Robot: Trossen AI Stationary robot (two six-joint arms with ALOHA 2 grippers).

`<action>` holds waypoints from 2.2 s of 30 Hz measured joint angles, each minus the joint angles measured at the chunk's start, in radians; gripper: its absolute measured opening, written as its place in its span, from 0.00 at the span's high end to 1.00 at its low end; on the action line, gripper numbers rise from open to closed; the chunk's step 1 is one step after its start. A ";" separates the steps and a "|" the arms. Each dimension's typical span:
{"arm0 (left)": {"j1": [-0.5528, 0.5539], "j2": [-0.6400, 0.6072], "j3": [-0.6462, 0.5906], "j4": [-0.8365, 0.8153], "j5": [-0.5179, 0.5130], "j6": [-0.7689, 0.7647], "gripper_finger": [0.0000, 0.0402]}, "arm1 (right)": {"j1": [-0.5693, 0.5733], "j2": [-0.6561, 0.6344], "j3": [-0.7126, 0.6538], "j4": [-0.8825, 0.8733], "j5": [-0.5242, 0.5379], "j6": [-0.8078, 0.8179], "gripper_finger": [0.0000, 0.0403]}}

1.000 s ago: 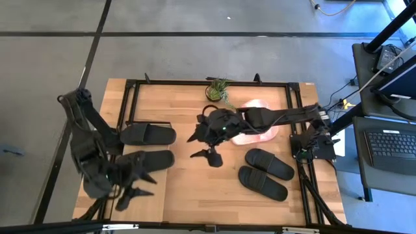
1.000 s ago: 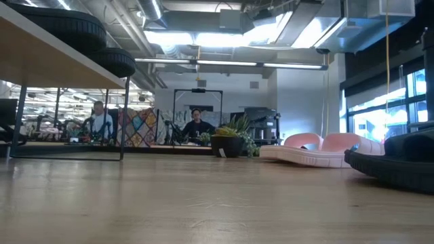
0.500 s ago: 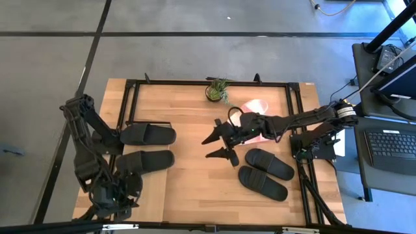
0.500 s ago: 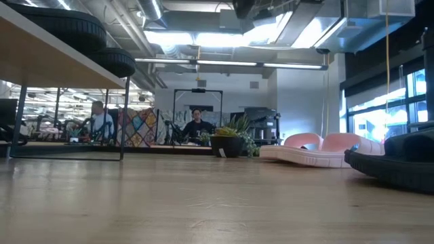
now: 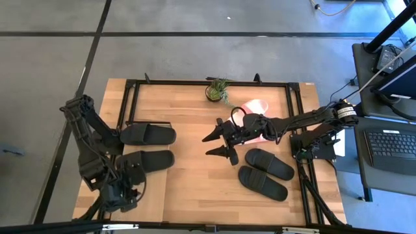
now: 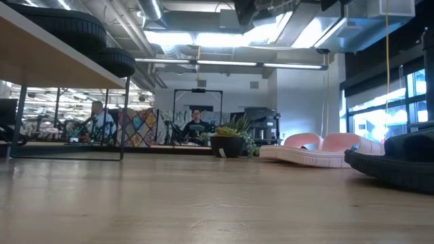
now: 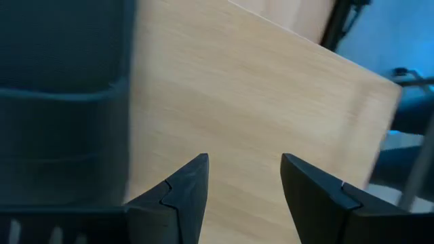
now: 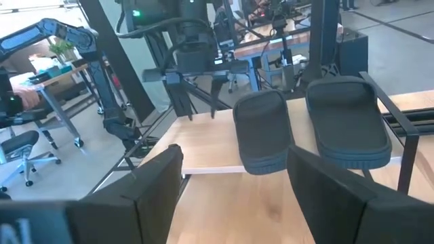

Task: Pick and place slides into the shelf
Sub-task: Put the black slipper on the shelf

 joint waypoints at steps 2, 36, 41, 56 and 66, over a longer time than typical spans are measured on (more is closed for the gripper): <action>0.015 0.000 0.000 -0.023 0.000 0.001 0.56 | 0.000 0.000 0.000 0.002 0.000 0.001 0.35; 0.131 0.000 0.000 -0.235 0.018 0.028 0.56 | 0.000 0.001 0.002 -0.023 0.000 0.000 0.35; 0.124 0.000 0.000 -0.234 0.130 0.023 0.56 | 0.000 0.001 0.002 -0.023 0.000 -0.001 0.35; -0.032 -0.042 0.257 -0.217 -0.429 0.122 0.56 | 0.000 0.001 0.002 -0.021 -0.001 0.136 0.34; -0.070 -0.262 0.152 -0.224 -0.637 0.205 0.56 | 0.011 0.001 0.002 -0.332 0.209 0.512 0.34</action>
